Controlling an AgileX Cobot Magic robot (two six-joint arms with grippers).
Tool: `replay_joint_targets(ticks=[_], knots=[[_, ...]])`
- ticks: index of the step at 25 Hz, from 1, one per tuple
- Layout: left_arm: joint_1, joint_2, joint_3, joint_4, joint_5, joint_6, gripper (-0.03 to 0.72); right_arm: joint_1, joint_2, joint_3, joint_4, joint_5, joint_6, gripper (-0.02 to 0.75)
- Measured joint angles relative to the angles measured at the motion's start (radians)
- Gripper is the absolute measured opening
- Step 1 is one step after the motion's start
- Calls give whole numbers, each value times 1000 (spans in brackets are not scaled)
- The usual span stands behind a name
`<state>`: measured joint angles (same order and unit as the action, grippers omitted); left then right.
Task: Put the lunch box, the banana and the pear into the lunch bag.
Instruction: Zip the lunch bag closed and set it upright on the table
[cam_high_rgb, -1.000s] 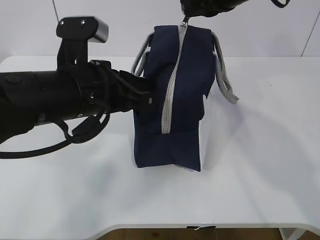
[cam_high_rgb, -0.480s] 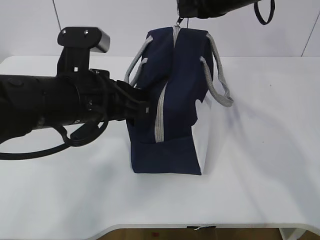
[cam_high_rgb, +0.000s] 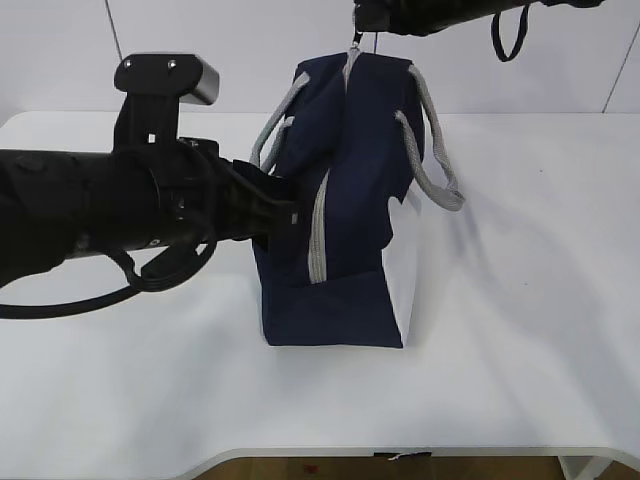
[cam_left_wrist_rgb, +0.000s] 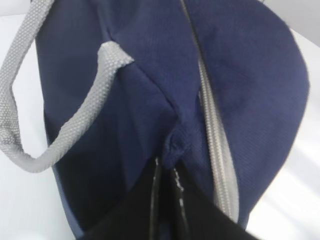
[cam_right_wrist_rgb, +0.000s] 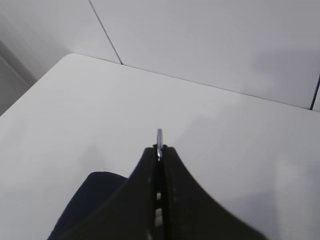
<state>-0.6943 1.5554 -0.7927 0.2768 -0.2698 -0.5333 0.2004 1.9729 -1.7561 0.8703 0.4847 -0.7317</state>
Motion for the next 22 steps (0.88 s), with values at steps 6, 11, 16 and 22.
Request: replay_joint_targets(ticks=[6,11,16,22], knots=[[0,0,0,0,-26,0,-2,-33,72,-48,95,36,-26,6],[0,0,0,0,-26,-2,-2,-61,122,-70,156,95,-32,6],[0,0,0,0,-42,-2,-2,-79,135,-76,181,132,-34,6],[0,1,0,-89,-75,-4,78,-83,139,-100,206,202,-67,6]])
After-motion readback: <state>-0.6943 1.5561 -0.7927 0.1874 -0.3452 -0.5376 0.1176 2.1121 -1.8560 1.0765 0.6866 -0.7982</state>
